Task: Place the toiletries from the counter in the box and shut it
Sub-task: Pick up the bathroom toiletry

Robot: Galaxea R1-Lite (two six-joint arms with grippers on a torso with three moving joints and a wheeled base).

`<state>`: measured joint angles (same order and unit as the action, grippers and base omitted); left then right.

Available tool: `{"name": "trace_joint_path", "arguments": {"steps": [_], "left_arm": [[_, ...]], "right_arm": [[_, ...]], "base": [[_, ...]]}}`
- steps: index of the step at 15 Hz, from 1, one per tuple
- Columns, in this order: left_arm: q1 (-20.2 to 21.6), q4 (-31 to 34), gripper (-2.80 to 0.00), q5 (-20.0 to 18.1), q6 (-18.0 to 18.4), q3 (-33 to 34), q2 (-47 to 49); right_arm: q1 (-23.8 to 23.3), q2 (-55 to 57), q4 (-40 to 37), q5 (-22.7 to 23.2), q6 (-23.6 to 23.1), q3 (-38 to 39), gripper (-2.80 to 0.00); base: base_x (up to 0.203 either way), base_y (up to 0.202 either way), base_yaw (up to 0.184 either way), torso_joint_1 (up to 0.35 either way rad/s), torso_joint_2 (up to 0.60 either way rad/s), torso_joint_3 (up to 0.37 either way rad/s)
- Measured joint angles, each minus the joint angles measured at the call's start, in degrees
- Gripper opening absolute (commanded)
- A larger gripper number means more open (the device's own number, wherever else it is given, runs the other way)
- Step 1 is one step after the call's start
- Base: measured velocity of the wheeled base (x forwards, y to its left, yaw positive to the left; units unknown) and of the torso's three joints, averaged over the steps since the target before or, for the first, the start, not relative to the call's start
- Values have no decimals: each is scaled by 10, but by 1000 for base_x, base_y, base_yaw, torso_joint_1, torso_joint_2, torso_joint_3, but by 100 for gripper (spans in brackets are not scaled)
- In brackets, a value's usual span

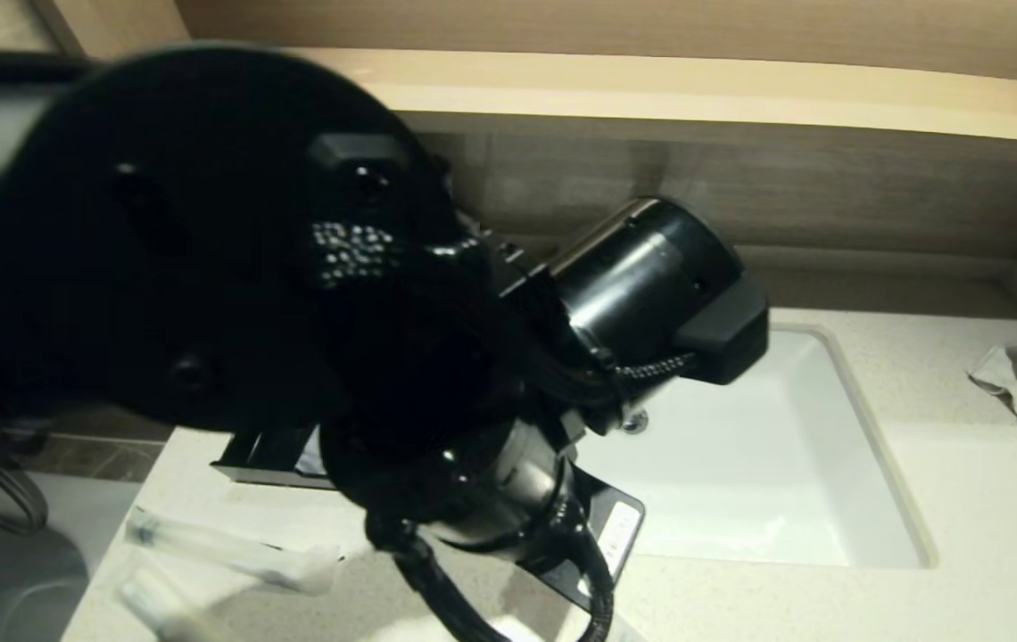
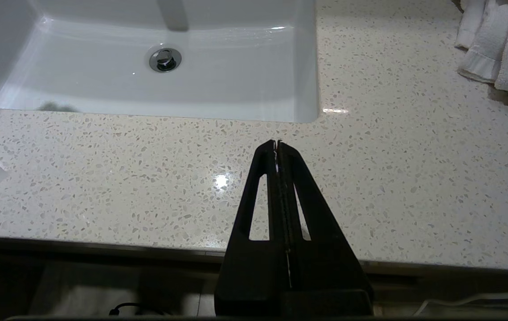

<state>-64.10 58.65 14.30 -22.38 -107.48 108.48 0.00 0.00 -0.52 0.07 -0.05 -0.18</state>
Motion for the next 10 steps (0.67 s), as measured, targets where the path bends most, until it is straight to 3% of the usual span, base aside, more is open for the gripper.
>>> {"name": "trace_joint_path", "arguments": {"steps": [10], "left_arm": [[-53, 29, -280, -1, -1, -12, 65]], "right_arm": [[0, 0, 0, 0, 0, 0, -280]], "base": [[0, 0, 0, 0, 0, 0]]}}
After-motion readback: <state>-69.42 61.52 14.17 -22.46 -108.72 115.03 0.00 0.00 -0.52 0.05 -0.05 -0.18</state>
